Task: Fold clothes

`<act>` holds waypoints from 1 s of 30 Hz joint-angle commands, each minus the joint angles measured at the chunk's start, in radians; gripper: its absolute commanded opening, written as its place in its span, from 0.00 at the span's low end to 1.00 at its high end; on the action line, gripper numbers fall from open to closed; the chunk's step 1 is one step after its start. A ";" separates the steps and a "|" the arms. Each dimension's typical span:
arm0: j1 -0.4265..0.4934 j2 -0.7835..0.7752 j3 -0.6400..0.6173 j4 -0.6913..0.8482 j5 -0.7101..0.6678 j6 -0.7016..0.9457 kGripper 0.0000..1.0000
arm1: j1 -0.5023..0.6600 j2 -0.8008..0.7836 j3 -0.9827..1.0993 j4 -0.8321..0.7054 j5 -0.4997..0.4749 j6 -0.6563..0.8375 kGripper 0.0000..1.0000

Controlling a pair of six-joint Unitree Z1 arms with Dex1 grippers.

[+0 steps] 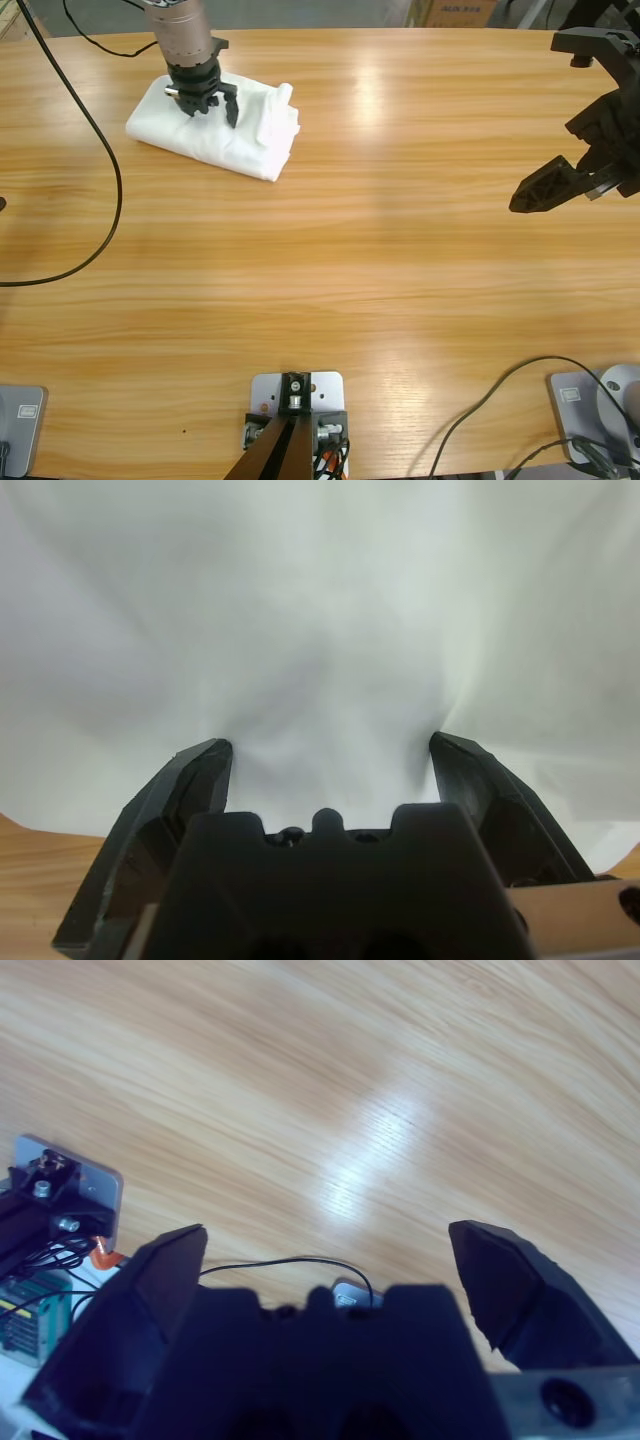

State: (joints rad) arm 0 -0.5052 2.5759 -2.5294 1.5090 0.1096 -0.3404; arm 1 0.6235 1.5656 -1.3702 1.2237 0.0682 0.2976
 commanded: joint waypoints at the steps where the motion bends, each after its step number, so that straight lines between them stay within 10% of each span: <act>1: 0.059 0.000 0.076 0.151 0.006 -0.009 0.77 | 0.008 -0.013 -0.006 0.013 0.013 -0.009 1.00; 17: 0.247 -0.048 0.173 0.139 -0.026 -0.029 0.77 | 0.008 -0.002 -0.006 0.010 0.013 -0.011 1.00; 30: 0.408 -0.161 0.496 -0.072 -0.057 -0.020 0.77 | 0.008 -0.002 -0.006 0.010 0.012 -0.017 1.00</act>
State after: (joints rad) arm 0 -0.1684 2.4563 -2.1883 1.5039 0.0708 -0.3612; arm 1 0.6235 1.5649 -1.3703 1.2244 0.0682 0.2940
